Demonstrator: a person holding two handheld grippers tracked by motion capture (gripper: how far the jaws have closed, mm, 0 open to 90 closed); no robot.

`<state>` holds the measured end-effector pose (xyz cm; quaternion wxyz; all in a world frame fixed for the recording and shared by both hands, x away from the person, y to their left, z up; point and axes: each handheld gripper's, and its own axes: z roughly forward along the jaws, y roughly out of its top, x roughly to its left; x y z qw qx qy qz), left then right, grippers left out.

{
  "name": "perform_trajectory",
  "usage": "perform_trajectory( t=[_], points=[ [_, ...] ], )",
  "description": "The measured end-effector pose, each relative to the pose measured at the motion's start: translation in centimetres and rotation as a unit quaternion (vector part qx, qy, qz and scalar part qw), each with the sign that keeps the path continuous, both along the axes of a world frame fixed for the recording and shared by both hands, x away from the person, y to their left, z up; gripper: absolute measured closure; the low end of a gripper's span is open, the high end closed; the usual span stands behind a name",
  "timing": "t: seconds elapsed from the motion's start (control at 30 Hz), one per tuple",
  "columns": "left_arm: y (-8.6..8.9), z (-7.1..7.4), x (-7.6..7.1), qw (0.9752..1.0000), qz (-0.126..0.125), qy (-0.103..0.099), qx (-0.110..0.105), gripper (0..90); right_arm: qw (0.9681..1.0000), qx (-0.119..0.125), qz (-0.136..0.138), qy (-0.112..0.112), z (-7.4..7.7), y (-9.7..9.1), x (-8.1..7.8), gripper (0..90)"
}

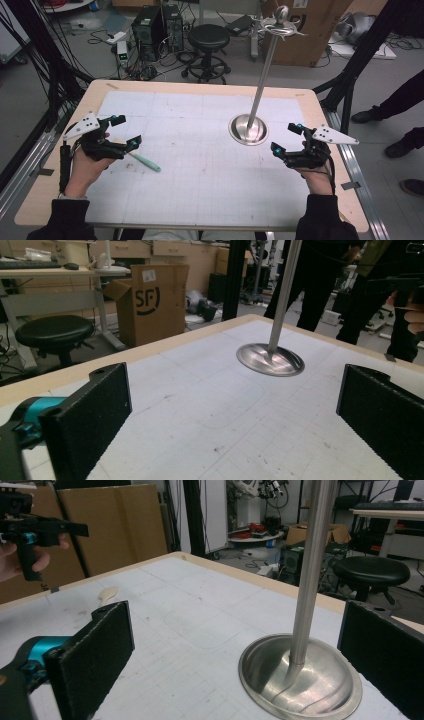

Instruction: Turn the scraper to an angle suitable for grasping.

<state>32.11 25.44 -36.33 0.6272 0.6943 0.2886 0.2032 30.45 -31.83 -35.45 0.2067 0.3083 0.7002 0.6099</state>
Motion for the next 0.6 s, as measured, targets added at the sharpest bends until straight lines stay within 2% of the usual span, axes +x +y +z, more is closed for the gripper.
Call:
perform_trajectory(
  t=[0.1, 0.27, 0.47, 0.53, 0.6],
  points=[
    [0.1, -0.1, -0.17, 1.0, 0.002, -0.006, 0.006, 1.6, 1.0, -0.004, 0.003, 0.001, -0.08, 0.14, 0.14, 0.7],
    [0.14, -0.02, -0.28, 1.0, 0.005, -0.008, 0.002, 1.7, 1.0, -0.004, 0.006, 0.004, -0.12, 0.29, 0.18, 0.7],
    [0.05, -0.25, -0.43, 0.9998, 0.009, -0.009, 0.017, 3.2, 1.0, -0.001, 0.006, 0.004, -0.17, 0.13, 0.34, 0.7],
    [0.06, -0.32, -0.52, 0.9996, 0.01, -0.009, 0.023, 9.7, 1.0, -0.002, 0.007, 0.004, -0.18, 0.18, 0.36, 0.7],
    [0.05, -0.3, -0.61, 0.9993, 0.01, -0.012, 0.035, 22.3, 0.9999, -0.005, 0.008, 0.004, -0.23, 0.27, 0.42, 0.7]
  ],
)
